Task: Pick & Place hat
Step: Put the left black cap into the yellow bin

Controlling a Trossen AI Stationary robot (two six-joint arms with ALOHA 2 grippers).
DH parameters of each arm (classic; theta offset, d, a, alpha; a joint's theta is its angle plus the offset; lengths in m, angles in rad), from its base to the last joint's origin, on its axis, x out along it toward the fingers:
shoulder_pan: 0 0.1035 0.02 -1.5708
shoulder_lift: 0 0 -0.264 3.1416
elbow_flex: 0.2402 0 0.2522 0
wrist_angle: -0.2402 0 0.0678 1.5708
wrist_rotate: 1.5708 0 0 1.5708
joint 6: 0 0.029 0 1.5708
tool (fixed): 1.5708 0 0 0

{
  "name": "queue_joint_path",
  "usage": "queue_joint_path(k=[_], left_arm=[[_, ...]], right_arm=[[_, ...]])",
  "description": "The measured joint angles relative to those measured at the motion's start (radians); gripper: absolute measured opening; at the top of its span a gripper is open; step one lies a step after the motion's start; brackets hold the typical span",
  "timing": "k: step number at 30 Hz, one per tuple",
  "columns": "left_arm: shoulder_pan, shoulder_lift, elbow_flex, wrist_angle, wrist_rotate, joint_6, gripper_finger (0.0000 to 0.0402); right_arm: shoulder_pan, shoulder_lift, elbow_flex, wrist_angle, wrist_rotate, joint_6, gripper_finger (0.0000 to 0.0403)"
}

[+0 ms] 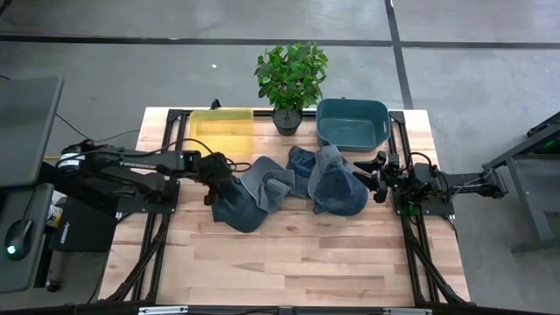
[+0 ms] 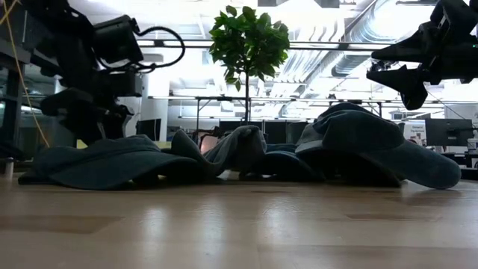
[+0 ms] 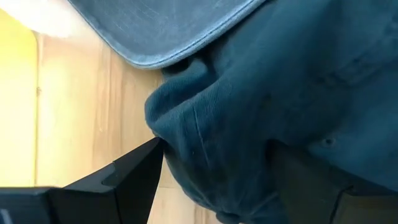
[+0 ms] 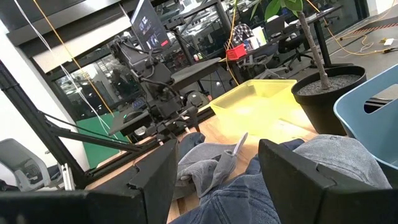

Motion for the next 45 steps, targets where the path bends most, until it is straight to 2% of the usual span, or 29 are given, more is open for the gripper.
queue_joint_path(k=[5,12,17,22,30,38,45], left_arm=[[0.0,0.031,0.0,-0.003,0.03,-0.102,0.0279],[0.0,0.033,0.0,-0.004,0.149,-0.253,0.0279],[0.0,0.033,0.0,-0.005,0.17,-0.301,0.0271],[0.0,0.033,0.0,-0.006,0.17,-0.327,0.0204],[0.0,0.033,0.0,-0.021,0.171,-0.336,0.0017],[0.0,0.024,0.0,-0.022,0.213,-0.354,0.0003],[0.0,-0.071,-0.001,-0.059,0.245,-0.423,0.0001]], right_arm=[[0.0,0.0,0.0,0.0,0.0,0.0,0.0217],[0.0,0.0,0.0,0.0,0.0,0.0,0.0217],[0.0,0.0,0.0,0.0,0.0,0.0,0.0217],[0.0,0.0,0.0,0.0,0.0,0.0,0.0217],[0.0,0.0,0.0,0.0,0.0,0.0,0.0217],[0.0,0.0,0.0,0.0,0.0,0.0,0.0217],[0.0,0.0,0.0,0.0,0.0,0.0,0.0217]])
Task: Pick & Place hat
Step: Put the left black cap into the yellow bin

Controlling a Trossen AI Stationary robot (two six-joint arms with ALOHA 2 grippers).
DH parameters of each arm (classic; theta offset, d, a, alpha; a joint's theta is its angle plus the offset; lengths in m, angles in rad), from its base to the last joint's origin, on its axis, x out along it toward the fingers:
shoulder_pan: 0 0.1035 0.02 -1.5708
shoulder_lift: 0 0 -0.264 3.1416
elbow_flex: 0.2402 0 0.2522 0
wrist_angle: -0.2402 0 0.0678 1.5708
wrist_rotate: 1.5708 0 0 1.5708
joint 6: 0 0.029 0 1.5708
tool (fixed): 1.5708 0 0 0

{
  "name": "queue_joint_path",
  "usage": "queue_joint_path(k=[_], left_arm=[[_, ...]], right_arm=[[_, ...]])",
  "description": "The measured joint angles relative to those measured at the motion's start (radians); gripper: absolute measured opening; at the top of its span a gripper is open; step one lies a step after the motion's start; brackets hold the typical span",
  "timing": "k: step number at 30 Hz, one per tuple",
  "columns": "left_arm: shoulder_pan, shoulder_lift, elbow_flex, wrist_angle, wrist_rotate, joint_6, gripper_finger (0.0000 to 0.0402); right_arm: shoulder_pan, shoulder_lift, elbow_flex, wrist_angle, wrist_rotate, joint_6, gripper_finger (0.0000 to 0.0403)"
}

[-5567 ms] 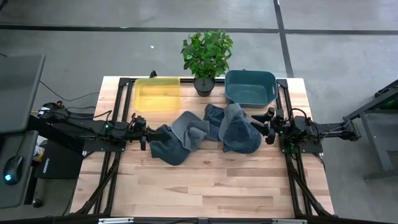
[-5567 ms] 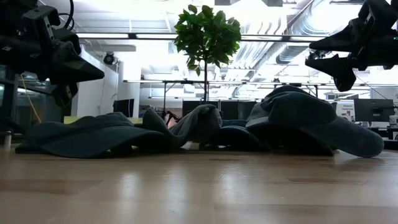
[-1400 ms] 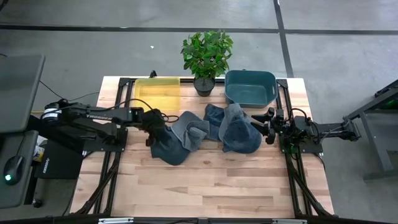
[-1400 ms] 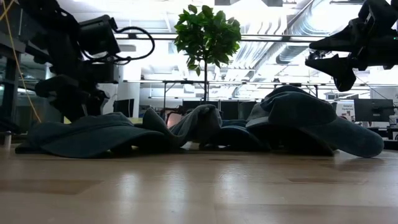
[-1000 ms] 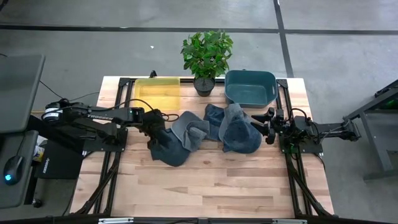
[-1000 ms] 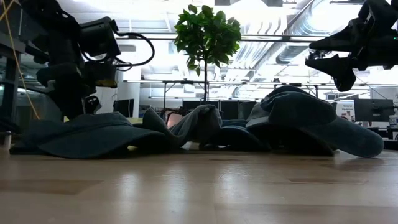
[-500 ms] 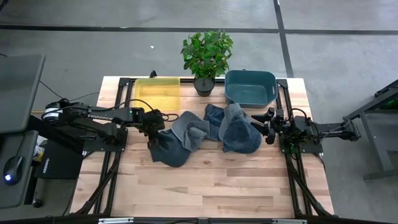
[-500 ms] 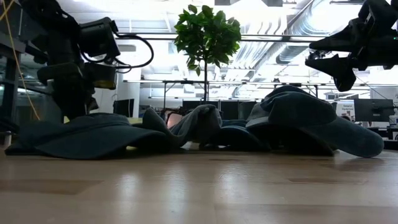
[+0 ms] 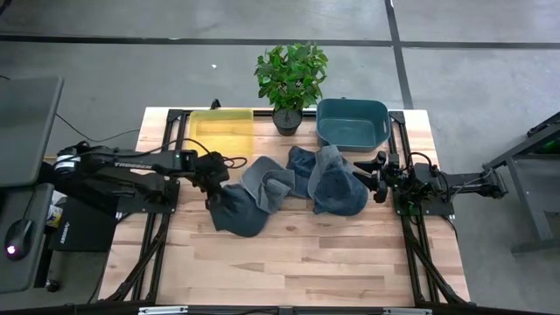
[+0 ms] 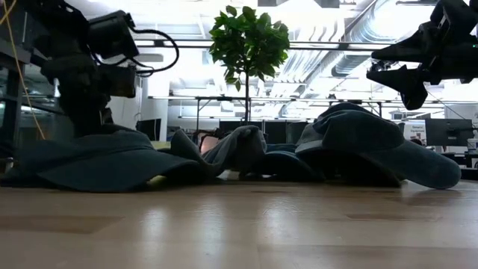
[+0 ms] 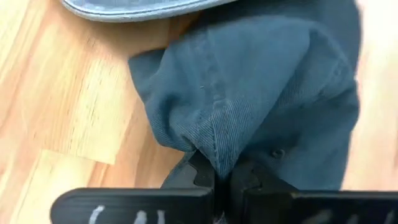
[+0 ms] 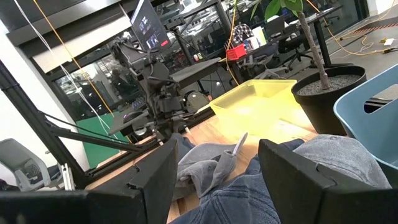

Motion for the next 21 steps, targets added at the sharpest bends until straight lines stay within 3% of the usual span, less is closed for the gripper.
queue_joint_path(k=[10,21], left_arm=[[0.0,-0.131,0.108,-0.298,0.031,-0.133,0.0001],[0.0,-0.143,0.326,-0.56,0.031,-0.141,0.0]], right_arm=[[0.0,0.0,0.0,0.0,0.0,0.0,0.0217],[0.0,0.0,0.0,0.0,0.0,0.0,0.0217]])
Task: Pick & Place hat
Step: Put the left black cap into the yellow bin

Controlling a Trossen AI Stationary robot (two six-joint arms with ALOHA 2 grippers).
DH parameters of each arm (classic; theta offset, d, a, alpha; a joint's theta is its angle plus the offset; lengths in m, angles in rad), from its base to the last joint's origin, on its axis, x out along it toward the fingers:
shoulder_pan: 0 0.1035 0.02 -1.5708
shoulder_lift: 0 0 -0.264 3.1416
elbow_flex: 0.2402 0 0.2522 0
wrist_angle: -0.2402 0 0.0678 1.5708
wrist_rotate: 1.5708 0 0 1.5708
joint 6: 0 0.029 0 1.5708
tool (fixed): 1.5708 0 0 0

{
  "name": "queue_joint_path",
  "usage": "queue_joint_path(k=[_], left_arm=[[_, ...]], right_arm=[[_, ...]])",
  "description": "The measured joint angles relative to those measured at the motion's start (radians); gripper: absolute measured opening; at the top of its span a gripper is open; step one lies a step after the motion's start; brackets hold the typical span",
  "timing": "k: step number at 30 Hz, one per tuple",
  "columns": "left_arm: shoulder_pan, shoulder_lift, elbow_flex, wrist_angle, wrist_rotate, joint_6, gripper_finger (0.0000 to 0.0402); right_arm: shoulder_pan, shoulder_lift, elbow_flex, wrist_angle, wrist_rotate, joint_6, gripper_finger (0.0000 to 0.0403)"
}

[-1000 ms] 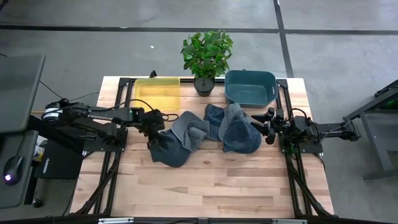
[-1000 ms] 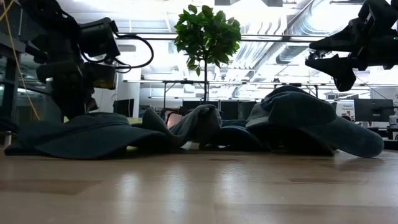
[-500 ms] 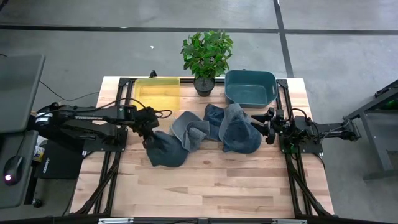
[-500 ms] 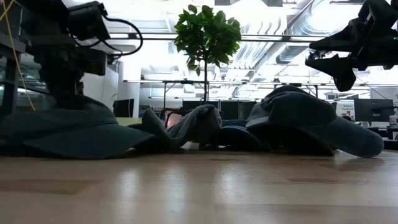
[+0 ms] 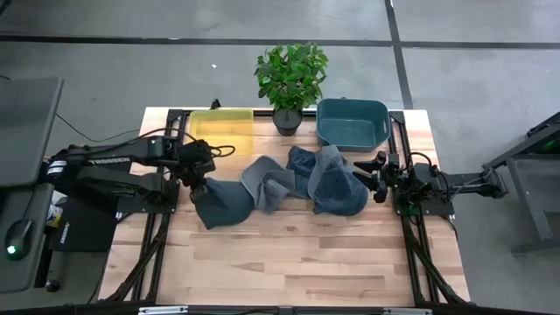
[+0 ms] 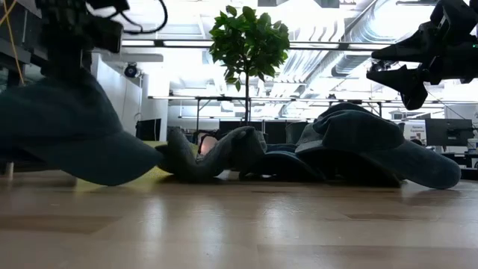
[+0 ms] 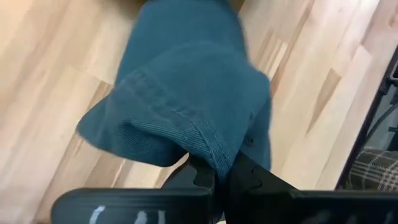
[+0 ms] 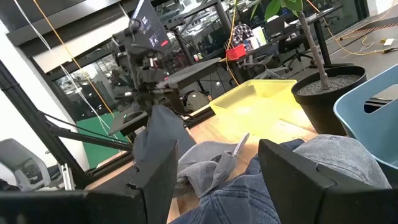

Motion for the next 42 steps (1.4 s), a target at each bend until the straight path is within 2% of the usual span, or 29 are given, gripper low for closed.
queue_joint_path(k=[6,14,21,33,42], left_arm=[[0.0,0.0,0.094,-0.106,-0.04,-0.003,0.0],[0.0,0.0,0.183,-0.223,-0.045,-0.027,0.0],[0.023,0.0,0.292,-0.315,-0.157,-0.014,0.0],[0.159,0.056,0.444,-0.31,-0.358,0.164,0.0],[0.284,0.158,0.525,-0.281,-0.408,0.365,0.0]], right_arm=[[0.0,0.0,0.0,0.0,0.0,0.0,0.0217],[0.0,0.0,0.0,0.0,0.0,0.0,0.0217],[0.0,0.0,0.0,0.0,0.0,0.0,0.0217],[0.0,0.0,0.0,0.0,0.0,0.0,0.0217],[0.0,0.0,0.0,0.0,0.0,0.0,0.0217]])
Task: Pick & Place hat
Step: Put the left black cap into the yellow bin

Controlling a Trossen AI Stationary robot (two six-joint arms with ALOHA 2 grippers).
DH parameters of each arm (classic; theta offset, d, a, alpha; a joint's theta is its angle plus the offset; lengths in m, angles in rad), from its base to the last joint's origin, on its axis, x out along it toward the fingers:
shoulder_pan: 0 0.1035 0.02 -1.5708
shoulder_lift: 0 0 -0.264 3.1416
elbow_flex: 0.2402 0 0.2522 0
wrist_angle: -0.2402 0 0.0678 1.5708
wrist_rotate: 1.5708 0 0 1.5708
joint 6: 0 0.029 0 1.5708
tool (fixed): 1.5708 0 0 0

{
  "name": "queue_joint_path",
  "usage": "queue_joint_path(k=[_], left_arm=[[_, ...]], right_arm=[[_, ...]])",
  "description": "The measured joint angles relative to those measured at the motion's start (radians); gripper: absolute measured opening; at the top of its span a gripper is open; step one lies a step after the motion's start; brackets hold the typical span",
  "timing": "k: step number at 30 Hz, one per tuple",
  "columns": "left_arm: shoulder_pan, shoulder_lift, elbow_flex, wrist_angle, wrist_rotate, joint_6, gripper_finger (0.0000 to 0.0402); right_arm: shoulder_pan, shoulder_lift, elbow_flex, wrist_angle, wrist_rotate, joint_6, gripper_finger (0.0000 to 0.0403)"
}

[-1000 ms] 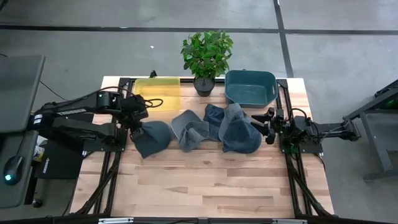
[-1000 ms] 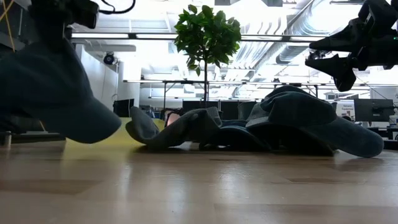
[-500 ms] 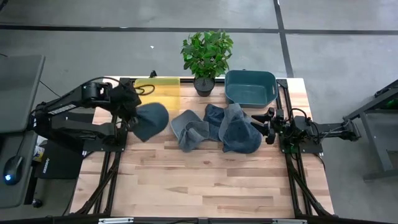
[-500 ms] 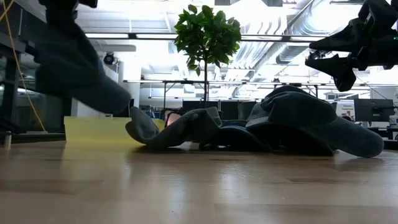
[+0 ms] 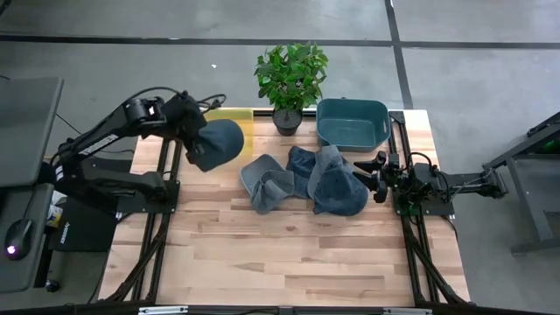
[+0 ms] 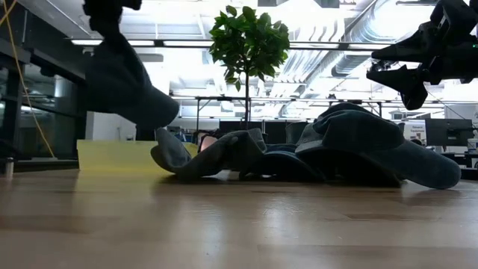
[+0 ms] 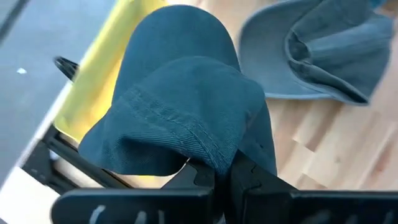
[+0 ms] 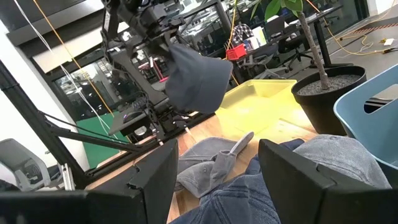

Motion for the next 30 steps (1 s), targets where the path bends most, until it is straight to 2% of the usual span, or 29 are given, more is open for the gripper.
queue_joint_path(k=[4,14,26,30], left_arm=[[0.043,0.039,0.007,0.054,-0.006,0.075,0.0],[0.212,0.109,0.007,0.154,0.02,0.146,0.0],[0.404,0.185,0.007,0.254,0.179,0.297,0.0],[0.444,0.221,0.007,0.262,0.204,0.345,0.0]], right_arm=[[0.0,0.0,0.0,0.0,0.0,0.0,0.0217],[0.0,0.0,0.0,0.0,0.0,0.0,0.0217],[0.0,0.0,0.0,0.0,0.0,0.0,0.0217],[0.0,0.0,0.0,0.0,0.0,0.0,0.0217]])
